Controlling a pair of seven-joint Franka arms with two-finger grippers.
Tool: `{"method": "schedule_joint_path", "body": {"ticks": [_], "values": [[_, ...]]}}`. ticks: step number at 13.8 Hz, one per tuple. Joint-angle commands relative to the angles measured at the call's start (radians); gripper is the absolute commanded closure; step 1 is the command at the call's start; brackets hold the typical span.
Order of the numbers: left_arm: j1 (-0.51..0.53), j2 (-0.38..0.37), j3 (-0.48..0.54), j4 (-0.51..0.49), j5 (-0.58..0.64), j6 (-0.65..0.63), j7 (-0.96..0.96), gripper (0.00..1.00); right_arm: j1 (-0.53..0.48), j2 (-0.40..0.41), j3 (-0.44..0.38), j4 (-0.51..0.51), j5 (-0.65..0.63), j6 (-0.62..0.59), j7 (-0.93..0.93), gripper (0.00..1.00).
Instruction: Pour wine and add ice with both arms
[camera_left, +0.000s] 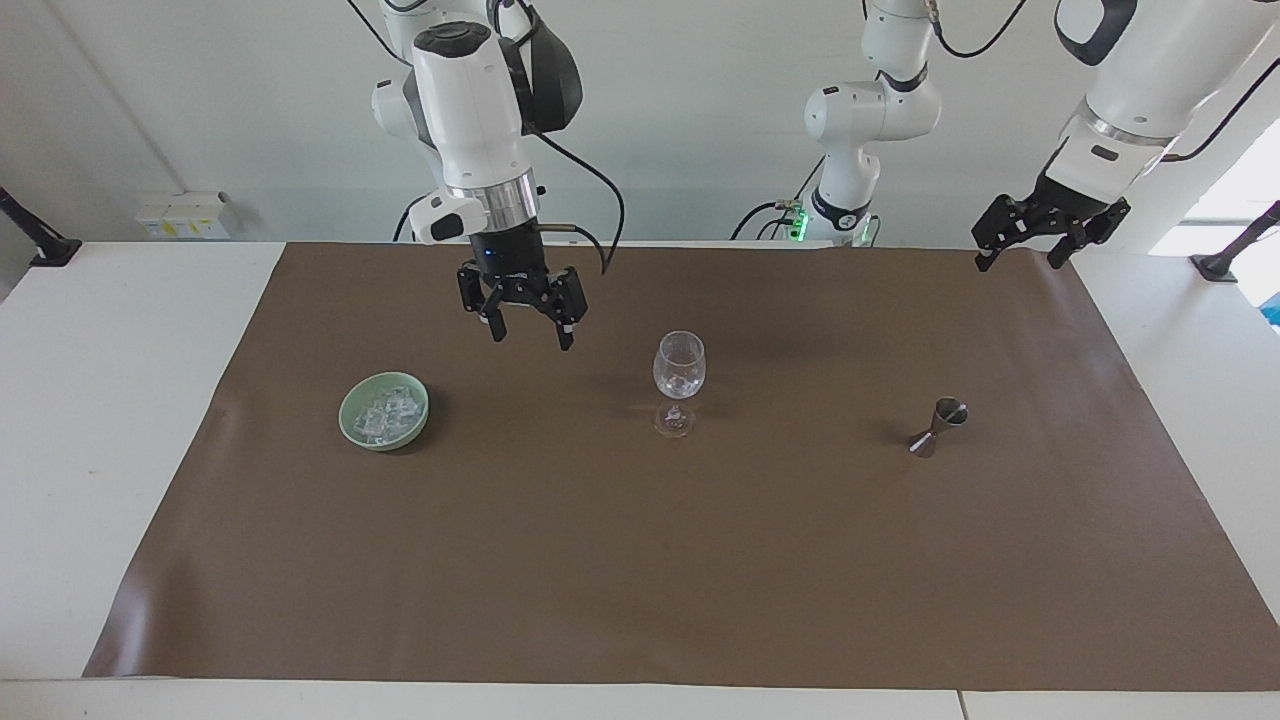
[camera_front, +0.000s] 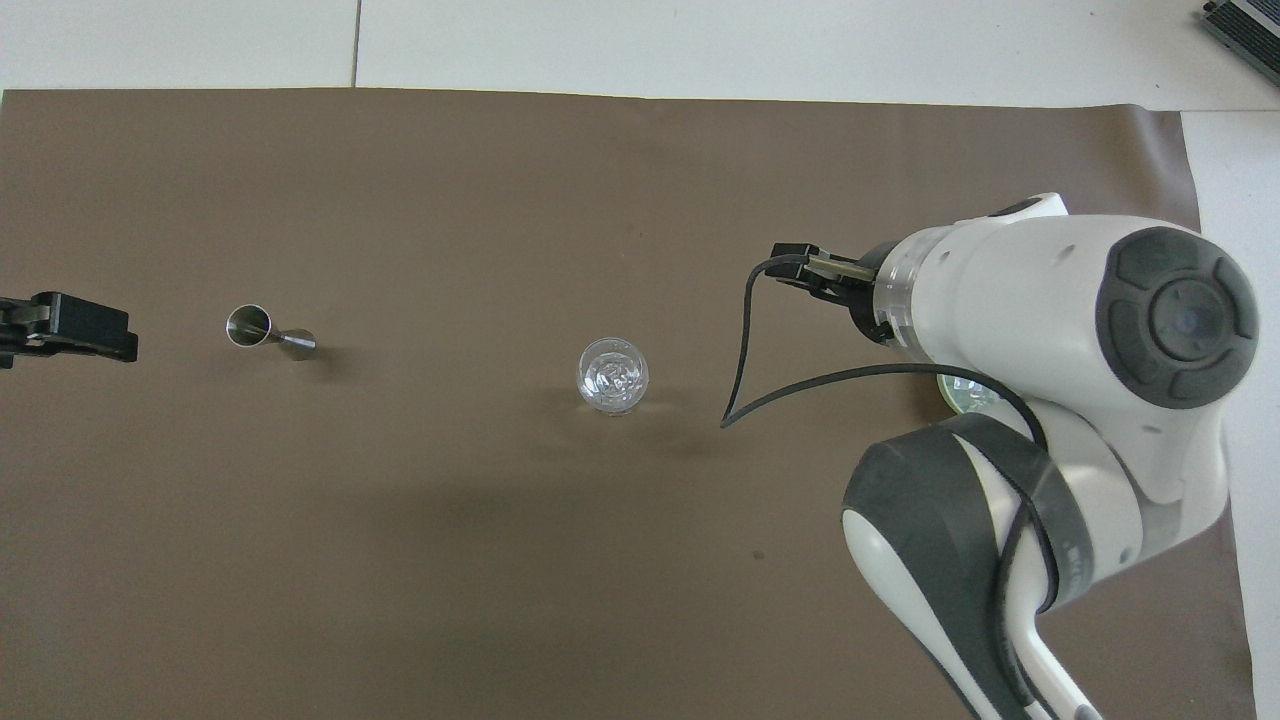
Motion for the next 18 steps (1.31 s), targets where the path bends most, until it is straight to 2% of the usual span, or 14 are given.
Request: {"method": "schedule_joint_path", "body": {"ticks": [1, 2, 6, 8, 14, 18], "values": [[0.009, -0.030, -0.007, -0.030, 0.012, -0.003, 0.009, 0.00, -0.066, -0.040, 0.013, -0.004, -0.019, -0.070, -0.085, 0.00], [0.013, -0.030, -0.007, -0.030, 0.012, 0.000, 0.010, 0.00, -0.081, -0.051, 0.013, -0.004, -0.019, -0.087, -0.107, 0.00], [0.020, -0.030, -0.004, -0.030, 0.012, 0.000, 0.015, 0.00, -0.016, -0.062, -0.135, 0.000, -0.027, -0.148, -0.192, 0.00], [0.020, -0.031, -0.002, -0.032, 0.012, 0.002, 0.015, 0.00, -0.025, -0.060, -0.161, 0.025, -0.027, -0.187, -0.258, 0.00], [0.029, -0.030, 0.007, -0.030, 0.012, 0.006, 0.017, 0.00, -0.081, -0.057, -0.200, 0.173, -0.027, -0.438, -0.423, 0.00], [0.029, -0.030, 0.007, -0.030, 0.012, -0.004, 0.017, 0.00, -0.086, -0.062, -0.287, 0.223, -0.005, -0.547, -0.519, 0.00]]}}
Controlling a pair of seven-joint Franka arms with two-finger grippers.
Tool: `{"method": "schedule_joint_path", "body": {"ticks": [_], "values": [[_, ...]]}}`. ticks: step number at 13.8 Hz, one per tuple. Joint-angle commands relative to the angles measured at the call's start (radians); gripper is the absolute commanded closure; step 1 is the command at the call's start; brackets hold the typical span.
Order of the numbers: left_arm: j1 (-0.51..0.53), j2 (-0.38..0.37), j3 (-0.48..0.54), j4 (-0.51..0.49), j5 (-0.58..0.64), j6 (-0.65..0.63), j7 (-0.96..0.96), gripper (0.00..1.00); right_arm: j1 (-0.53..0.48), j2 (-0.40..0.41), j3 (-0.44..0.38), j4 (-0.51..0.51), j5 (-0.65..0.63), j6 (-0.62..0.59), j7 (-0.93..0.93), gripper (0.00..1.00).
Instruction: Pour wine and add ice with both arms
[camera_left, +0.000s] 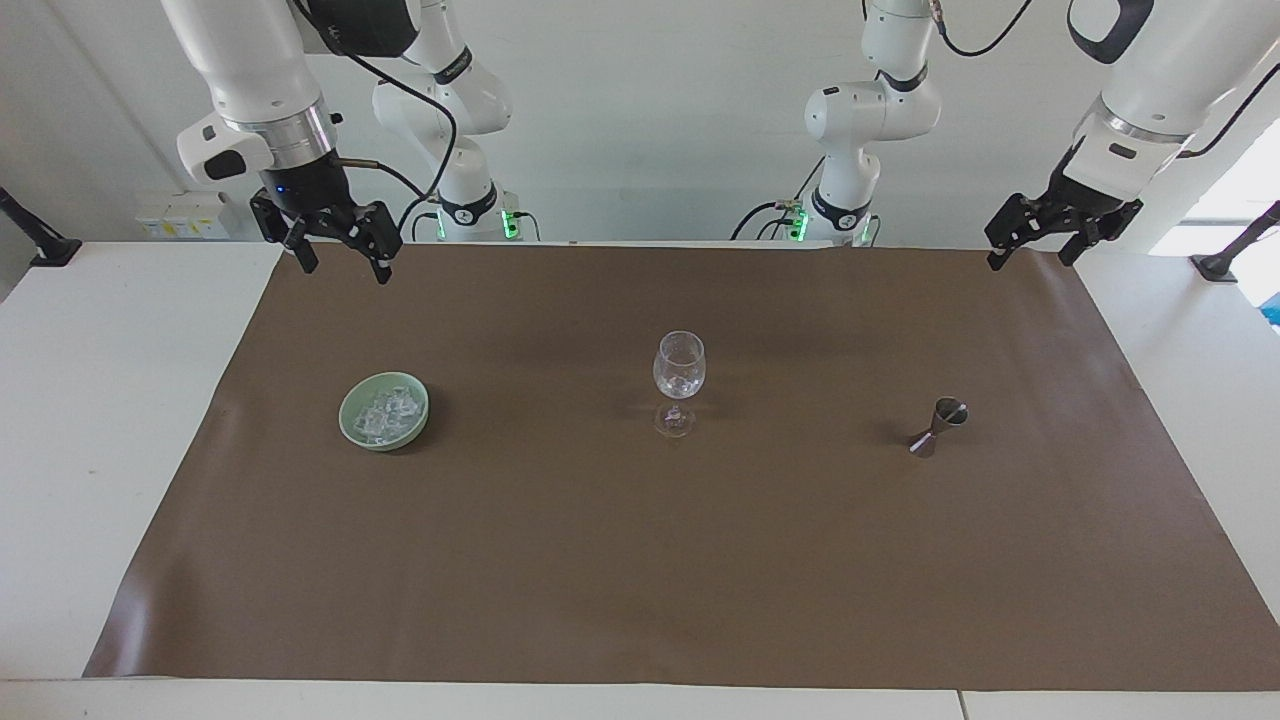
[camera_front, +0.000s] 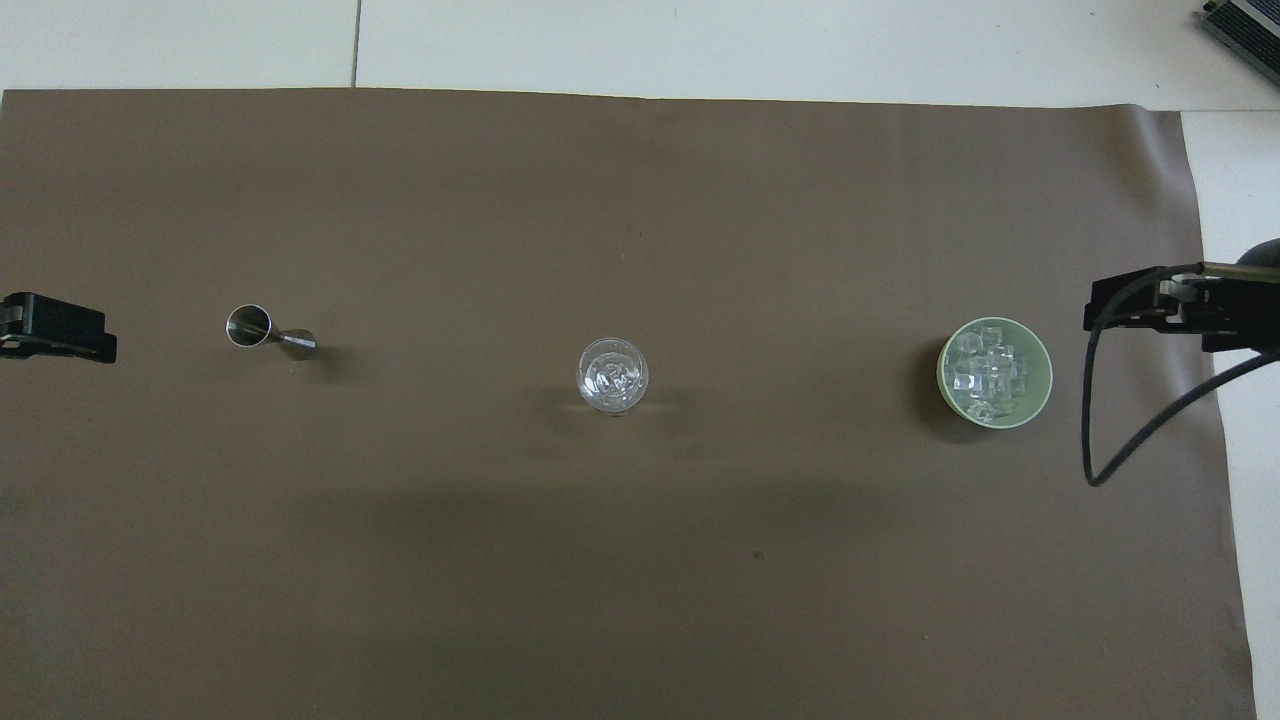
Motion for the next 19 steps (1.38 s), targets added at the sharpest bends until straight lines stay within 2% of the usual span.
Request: {"method": "schedule_joint_path", "body": {"ticks": [1, 3, 7, 10, 19], "values": [[0.014, -0.025, -0.006, -0.026, 0.012, -0.002, 0.016, 0.00, -0.018, -0.013, -0.021, -0.002, 0.004, -0.035, -0.048, 0.00], [0.014, -0.025, -0.006, -0.025, 0.012, 0.006, 0.016, 0.00, -0.016, -0.030, -0.021, -0.036, 0.003, -0.027, -0.048, 0.00], [0.014, -0.025, -0.006, -0.025, 0.012, 0.002, 0.015, 0.00, -0.016, -0.027, -0.022, -0.019, 0.003, -0.025, -0.049, 0.00], [0.014, -0.025, -0.006, -0.023, 0.012, 0.006, 0.015, 0.00, -0.016, -0.046, -0.024, -0.016, 0.024, -0.082, -0.049, 0.00], [0.012, -0.022, -0.006, -0.017, 0.012, 0.008, 0.005, 0.00, -0.001, -0.063, -0.014, -0.030, 0.027, -0.070, -0.046, 0.00]]}}
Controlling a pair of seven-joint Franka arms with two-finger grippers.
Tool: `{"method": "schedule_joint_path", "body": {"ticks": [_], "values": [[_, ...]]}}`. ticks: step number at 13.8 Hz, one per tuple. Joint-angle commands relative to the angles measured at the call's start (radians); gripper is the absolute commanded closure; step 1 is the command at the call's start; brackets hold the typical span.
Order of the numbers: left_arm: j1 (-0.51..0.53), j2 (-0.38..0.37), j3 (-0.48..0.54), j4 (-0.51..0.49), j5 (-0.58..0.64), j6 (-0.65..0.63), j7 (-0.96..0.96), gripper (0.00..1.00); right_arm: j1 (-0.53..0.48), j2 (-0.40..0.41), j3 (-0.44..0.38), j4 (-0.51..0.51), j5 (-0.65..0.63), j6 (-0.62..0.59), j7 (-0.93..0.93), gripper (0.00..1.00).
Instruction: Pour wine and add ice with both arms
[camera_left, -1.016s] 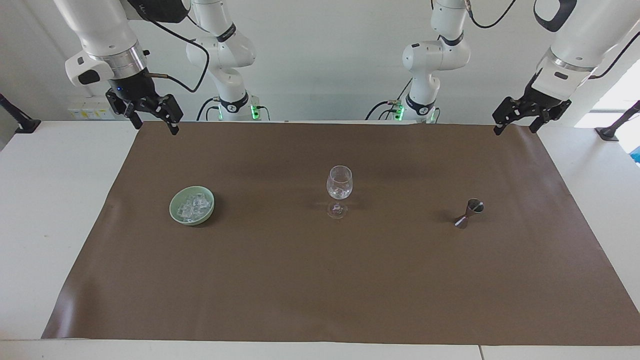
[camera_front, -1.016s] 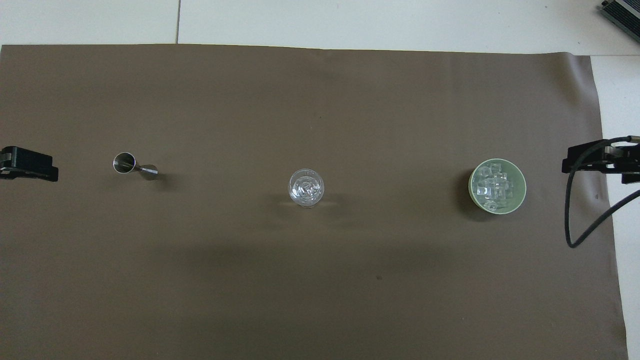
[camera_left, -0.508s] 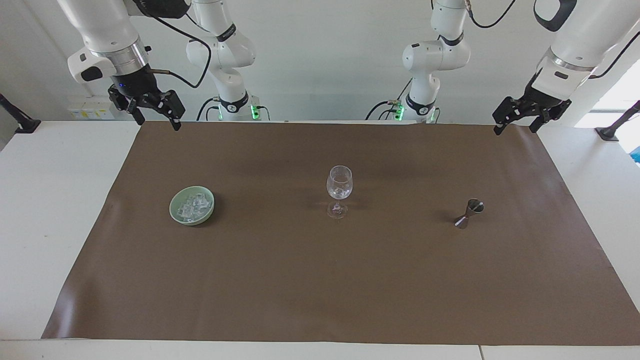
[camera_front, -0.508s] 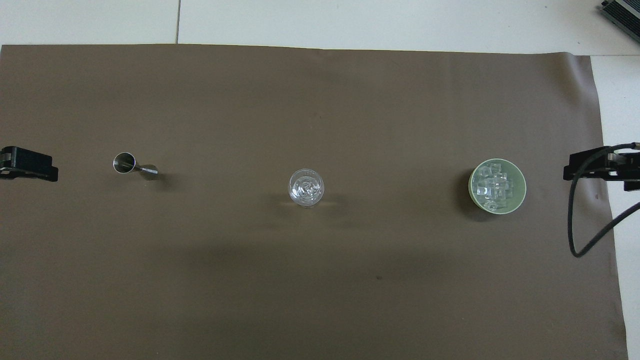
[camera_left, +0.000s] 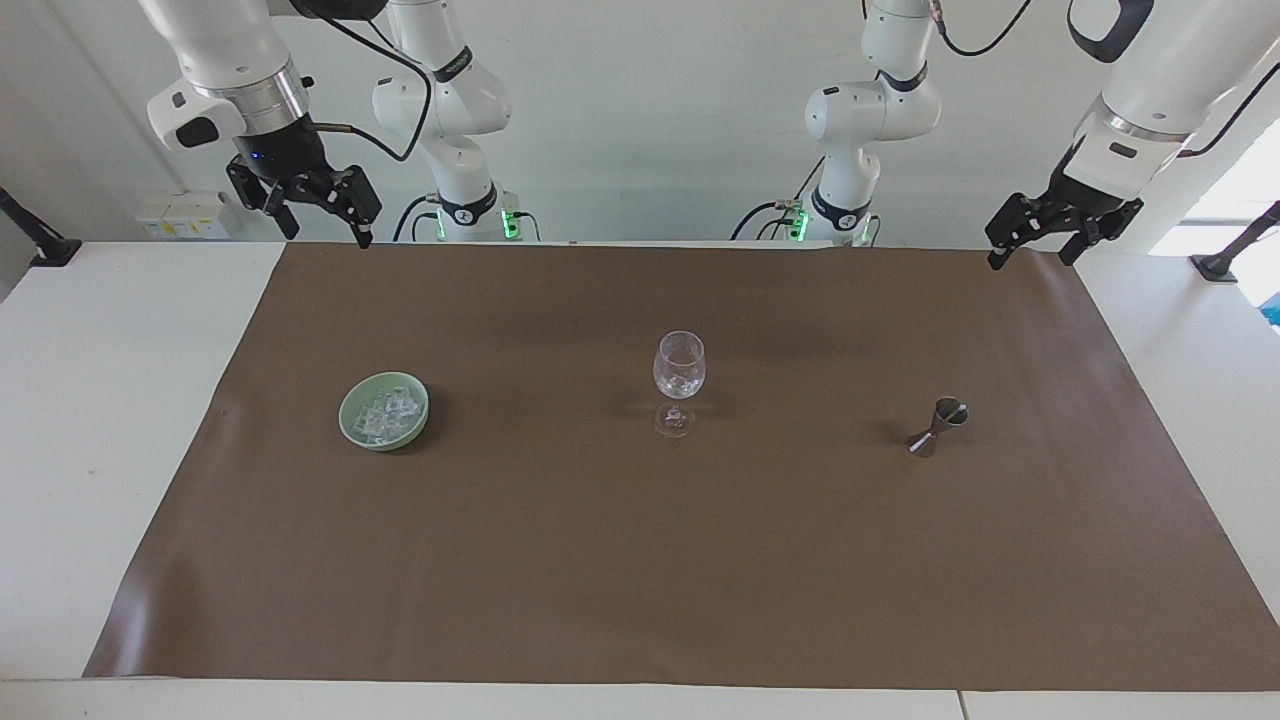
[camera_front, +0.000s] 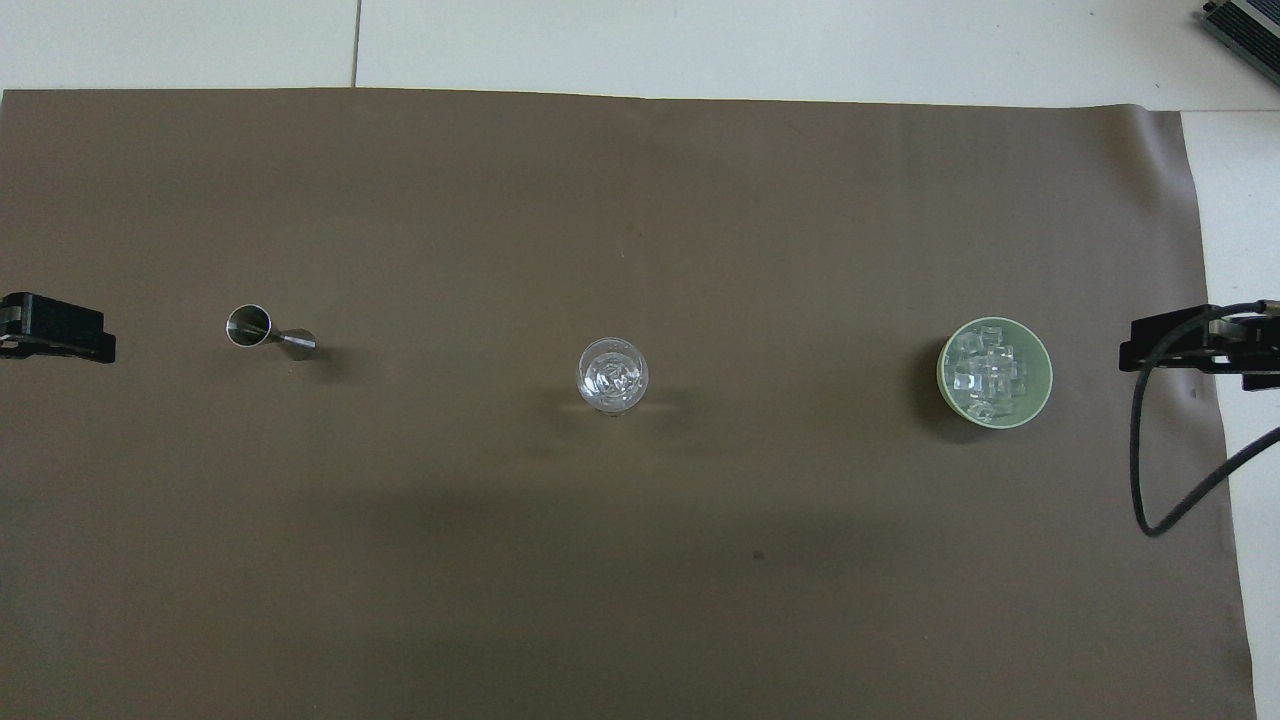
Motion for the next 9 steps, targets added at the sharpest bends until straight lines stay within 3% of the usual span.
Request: {"method": "schedule_joint_path", "body": {"ticks": [1, 4, 9], "values": [[0.012, -0.022, -0.008, -0.019, 0.012, 0.007, 0.006, 0.00, -0.006, -0.016, 0.002, -0.019, 0.017, 0.027, -0.026, 0.00], [0.012, -0.022, -0.006, -0.019, 0.012, 0.007, 0.004, 0.00, -0.012, -0.019, 0.002, -0.037, 0.016, 0.082, -0.107, 0.00], [0.007, -0.022, -0.008, -0.019, 0.012, 0.005, 0.004, 0.00, -0.008, -0.022, 0.004, -0.039, 0.016, 0.055, -0.110, 0.00]]}}
